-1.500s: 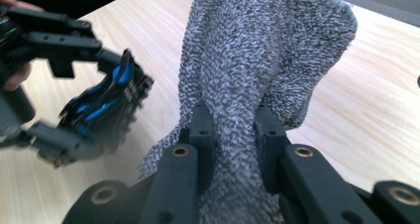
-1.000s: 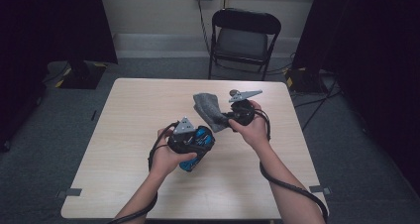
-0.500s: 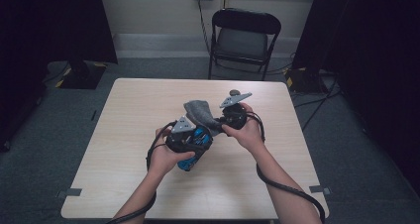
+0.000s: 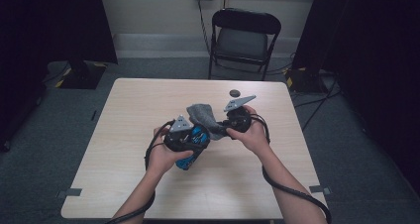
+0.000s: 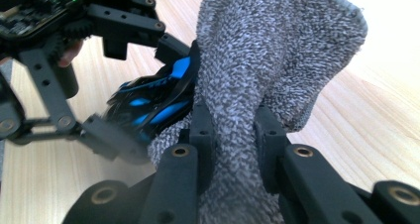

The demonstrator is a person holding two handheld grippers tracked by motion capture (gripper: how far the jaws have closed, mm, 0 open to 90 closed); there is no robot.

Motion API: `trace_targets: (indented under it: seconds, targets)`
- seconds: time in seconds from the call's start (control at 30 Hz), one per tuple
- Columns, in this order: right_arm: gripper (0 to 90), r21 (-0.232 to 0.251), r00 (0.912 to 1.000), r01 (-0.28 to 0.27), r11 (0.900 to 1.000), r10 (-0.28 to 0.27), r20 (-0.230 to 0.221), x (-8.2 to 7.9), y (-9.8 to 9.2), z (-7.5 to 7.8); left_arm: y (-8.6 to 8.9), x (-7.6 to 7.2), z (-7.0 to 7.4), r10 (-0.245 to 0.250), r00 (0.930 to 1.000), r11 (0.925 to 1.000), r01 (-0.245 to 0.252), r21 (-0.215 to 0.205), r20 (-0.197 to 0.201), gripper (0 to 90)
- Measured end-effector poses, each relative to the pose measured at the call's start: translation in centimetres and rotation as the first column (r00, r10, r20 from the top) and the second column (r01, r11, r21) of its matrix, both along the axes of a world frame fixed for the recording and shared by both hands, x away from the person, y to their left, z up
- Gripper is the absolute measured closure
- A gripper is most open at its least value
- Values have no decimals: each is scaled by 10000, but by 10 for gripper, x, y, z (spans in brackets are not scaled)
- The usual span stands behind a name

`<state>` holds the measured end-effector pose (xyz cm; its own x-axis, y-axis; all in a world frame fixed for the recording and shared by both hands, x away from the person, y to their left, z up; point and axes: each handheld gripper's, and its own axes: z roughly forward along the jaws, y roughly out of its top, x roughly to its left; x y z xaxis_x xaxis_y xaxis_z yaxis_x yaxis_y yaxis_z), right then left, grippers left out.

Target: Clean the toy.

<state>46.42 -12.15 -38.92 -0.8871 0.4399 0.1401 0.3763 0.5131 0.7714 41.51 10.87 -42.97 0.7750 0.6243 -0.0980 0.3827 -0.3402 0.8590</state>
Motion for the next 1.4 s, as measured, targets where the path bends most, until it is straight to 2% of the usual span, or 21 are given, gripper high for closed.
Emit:
trace_targets:
  seconds: [0.5,1.03,1.4]
  targets:
    - [754,197,9992,-352,9992,348,183,-16,-6,-4,8,3,-2,422,9991,9991,-422,63,-26,255]
    - [754,332,9972,-728,9968,722,194,-33,-9,-11,12,5,-2,565,9984,9981,-565,232,8,255]
    - [754,484,9957,-917,9946,910,176,-42,-12,-15,15,6,-2,654,9979,9977,-654,175,29,255]
